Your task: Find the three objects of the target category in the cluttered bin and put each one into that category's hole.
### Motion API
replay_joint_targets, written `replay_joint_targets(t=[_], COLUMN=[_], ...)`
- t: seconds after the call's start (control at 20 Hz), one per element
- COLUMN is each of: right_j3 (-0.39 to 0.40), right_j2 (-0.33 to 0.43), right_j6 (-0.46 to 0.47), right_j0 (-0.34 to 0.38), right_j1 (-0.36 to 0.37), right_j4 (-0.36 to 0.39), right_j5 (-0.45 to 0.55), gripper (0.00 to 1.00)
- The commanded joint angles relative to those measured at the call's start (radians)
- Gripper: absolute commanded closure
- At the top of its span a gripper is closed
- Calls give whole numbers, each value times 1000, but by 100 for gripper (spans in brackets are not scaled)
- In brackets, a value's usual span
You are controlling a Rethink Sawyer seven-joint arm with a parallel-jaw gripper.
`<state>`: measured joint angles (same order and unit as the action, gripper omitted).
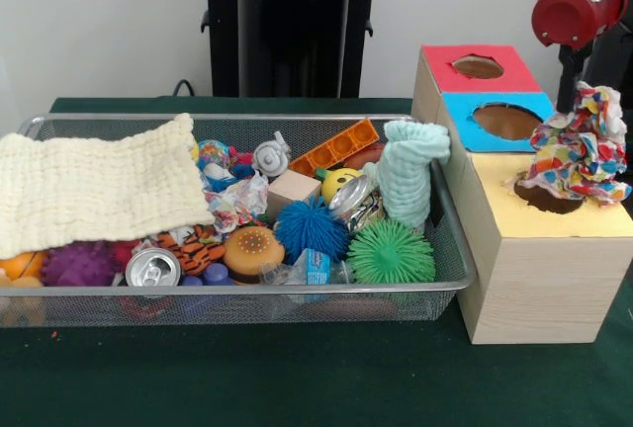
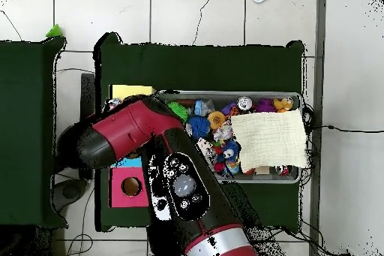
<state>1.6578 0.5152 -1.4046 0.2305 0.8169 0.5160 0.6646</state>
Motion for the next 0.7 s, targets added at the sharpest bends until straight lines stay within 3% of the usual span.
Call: replay_joint_targets(t=[0.05, 0.7], right_j3=[-5, -13], right_j2=[9, 20], right_j6=[70, 59], right_j0=[57, 53], right_j1=[7, 13], right_j4=[8, 9], right_j5=[89, 92], gripper=[100, 100])
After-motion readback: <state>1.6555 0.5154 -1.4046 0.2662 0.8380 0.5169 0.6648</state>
